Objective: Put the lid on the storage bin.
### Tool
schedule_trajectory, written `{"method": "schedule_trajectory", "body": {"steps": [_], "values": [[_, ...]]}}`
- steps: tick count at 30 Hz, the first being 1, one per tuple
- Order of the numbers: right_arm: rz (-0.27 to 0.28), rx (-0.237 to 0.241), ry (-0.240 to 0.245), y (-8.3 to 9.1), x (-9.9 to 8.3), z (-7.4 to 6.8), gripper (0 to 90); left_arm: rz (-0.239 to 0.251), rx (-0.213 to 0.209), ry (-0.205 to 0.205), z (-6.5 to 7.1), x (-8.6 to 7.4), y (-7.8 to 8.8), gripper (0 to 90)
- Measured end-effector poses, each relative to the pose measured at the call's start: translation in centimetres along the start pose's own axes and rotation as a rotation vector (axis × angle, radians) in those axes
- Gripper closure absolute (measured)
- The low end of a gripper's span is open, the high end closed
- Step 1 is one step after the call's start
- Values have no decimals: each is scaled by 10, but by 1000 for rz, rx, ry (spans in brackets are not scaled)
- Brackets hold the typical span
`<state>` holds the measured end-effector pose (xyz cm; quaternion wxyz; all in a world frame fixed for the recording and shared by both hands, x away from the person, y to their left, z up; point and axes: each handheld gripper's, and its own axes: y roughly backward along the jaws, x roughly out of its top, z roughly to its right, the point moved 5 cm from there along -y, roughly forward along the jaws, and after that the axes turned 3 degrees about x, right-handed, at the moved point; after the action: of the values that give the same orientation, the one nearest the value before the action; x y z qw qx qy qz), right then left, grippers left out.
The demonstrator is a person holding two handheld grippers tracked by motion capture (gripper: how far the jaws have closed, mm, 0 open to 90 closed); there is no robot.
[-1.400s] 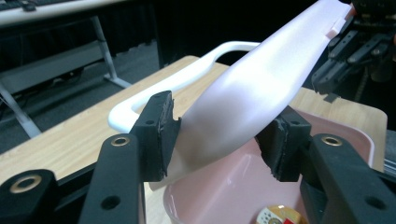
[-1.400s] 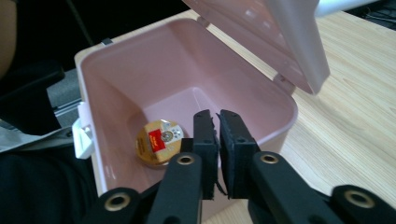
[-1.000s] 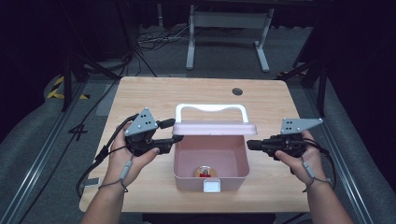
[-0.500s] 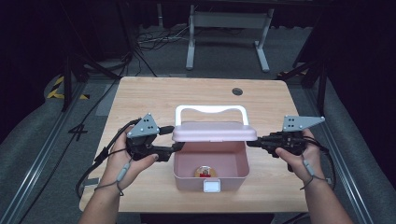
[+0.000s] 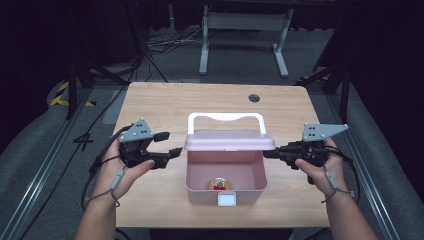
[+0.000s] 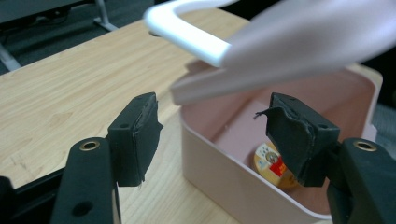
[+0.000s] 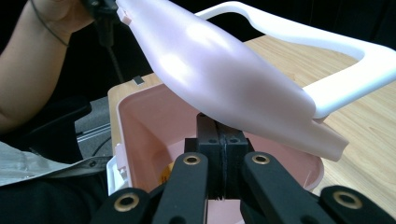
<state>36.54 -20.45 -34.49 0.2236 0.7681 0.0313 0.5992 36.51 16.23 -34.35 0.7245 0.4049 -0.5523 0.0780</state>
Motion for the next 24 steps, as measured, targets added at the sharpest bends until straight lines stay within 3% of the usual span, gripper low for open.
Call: {"method": "schedule_trajectory", "body": {"steps": [7,14,18,24], "values": [[-40,27,-8,-4,-5,-5,889,36,52,43,-23,-3,5,352],[-71,36,-2,-2,-9,-11,889,34,123,62,-46,-9,0,352],[-100,31,11,-2,-12,-15,886,58,151,74,-56,-10,-4,358],[-131,28,16,0,-16,-18,886,56,237,72,-71,-13,-11,358]]}}
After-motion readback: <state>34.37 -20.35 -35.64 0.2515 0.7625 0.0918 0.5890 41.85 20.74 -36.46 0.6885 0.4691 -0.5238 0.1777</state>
